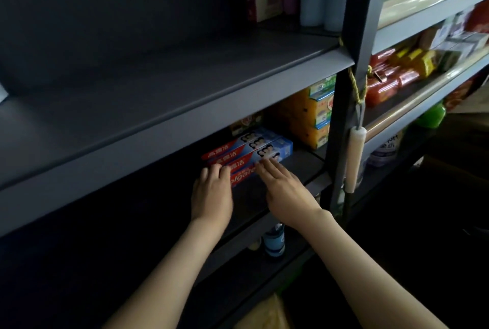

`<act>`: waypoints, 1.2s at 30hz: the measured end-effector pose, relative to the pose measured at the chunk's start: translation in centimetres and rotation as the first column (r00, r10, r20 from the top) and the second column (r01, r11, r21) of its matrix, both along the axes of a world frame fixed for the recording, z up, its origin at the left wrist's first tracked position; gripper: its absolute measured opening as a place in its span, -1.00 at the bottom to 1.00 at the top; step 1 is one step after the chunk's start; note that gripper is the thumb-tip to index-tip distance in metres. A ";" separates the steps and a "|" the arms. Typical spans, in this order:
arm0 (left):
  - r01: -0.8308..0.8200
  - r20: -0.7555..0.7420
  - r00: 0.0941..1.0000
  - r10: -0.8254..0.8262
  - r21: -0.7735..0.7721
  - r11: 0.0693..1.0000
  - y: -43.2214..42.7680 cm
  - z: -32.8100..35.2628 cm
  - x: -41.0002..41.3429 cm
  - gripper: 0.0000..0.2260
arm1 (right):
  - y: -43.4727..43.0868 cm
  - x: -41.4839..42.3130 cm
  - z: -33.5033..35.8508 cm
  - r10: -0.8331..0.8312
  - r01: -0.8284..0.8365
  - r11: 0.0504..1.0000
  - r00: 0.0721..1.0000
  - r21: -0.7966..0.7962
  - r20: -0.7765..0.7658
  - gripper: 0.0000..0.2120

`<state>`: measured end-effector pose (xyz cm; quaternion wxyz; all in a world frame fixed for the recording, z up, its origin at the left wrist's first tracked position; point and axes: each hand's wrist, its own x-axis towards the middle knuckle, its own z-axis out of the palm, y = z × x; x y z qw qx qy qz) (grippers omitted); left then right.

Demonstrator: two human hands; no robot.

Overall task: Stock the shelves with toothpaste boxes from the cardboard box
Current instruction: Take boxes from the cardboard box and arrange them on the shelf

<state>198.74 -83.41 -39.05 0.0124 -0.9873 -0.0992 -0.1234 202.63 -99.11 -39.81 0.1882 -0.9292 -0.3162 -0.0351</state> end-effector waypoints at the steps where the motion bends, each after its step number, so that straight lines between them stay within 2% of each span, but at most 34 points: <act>1: -0.007 -0.011 1.000 0.007 0.008 1.000 -0.2 0.3 0.1 -0.61 | -0.5 -0.7 -0.1 -0.005 0.004 0.999 1.000 0.035 0.023 -0.37; 4: 0.016 0.037 0.999 -0.016 -0.018 1.000 -2.4 0.6 -1.0 -0.55 | -3.5 -4.4 -0.9 -0.058 0.030 0.983 0.987 0.179 0.150 -0.49; 6: 0.197 0.188 0.965 -0.181 -0.072 0.978 -6.0 -1.2 -3.3 -0.57 | -6.7 -8.1 -2.8 -0.161 0.112 0.948 0.976 0.299 0.147 -0.55; 8: 0.408 0.285 0.891 -0.353 -0.166 0.898 -11.1 -4.3 -7.6 -0.64 | -10.3 -12.6 -5.3 -0.278 0.240 0.911 0.958 0.336 0.070 -0.59; 11: 0.605 0.216 0.792 -0.571 -0.399 0.689 -19.9 -9.9 -15.2 -0.65 | -17.2 -20.3 -10.8 -0.494 0.492 0.803 0.865 0.336 -0.087 -0.65; 13: 0.644 0.117 0.699 -0.705 -0.530 0.551 -25.2 -14.4 -20.4 -0.66 | -21.9 -26.4 -15.3 -0.616 0.641 0.712 0.766 0.286 -0.183 -0.68; 15: 0.606 -0.024 0.598 -0.801 -0.641 0.471 -29.9 -18.7 -24.8 -0.65 | -26.2 -32.7 -19.8 -0.697 0.751 0.628 0.659 0.204 -0.283 -0.68; 19: 0.503 -0.292 0.376 -0.879 -0.733 0.459 -38.1 -25.8 -31.8 -0.57 | -34.3 -44.6 -28.5 -0.811 0.908 0.417 0.354 -0.035 -0.466 -0.67; 21: 0.508 -0.327 0.286 -0.901 -0.745 0.432 -42.0 -28.6 -34.5 -0.49 | -38.3 -49.3 -32.5 -0.834 0.928 0.318 0.178 -0.192 -0.522 -0.67; 22: 0.524 -0.338 0.254 -0.906 -0.739 0.423 -43.7 -30.2 -35.5 -0.51 | -40.1 -51.0 -34.3 -0.850 0.920 0.275 0.096 -0.279 -0.519 -0.66; 24: 0.580 -0.372 0.200 -0.906 -0.700 0.416 -46.7 -33.6 -37.2 -0.56 | -43.7 -53.8 -37.8 -0.865 0.888 0.220 -0.014 -0.404 -0.501 -0.58; 27: 0.646 -0.468 0.138 -0.873 -0.625 0.437 -50.0 -37.8 -38.6 -0.51 | -47.8 -55.3 -41.9 -0.828 0.874 0.208 -0.082 -0.439 -0.555 -0.49; 31: 0.749 -0.577 0.022 -0.817 -0.532 0.395 -52.8 -42.9 -40.1 -0.49 | -51.0 -55.2 -46.5 -0.789 0.851 0.252 -0.095 -0.461 -0.607 -0.51; 34: 0.805 -0.669 0.012 -0.743 -0.434 0.404 -53.5 -45.6 -40.7 -0.51 | -51.9 -55.0 -48.6 -0.789 0.768 0.352 -0.065 -0.536 -0.611 -0.50; 36: 0.832 -0.696 0.039 -0.717 -0.374 0.409 -53.1 -46.6 -40.7 -0.53 | -52.3 -54.8 -49.2 -0.829 0.731 0.353 -0.046 -0.584 -0.558 -0.55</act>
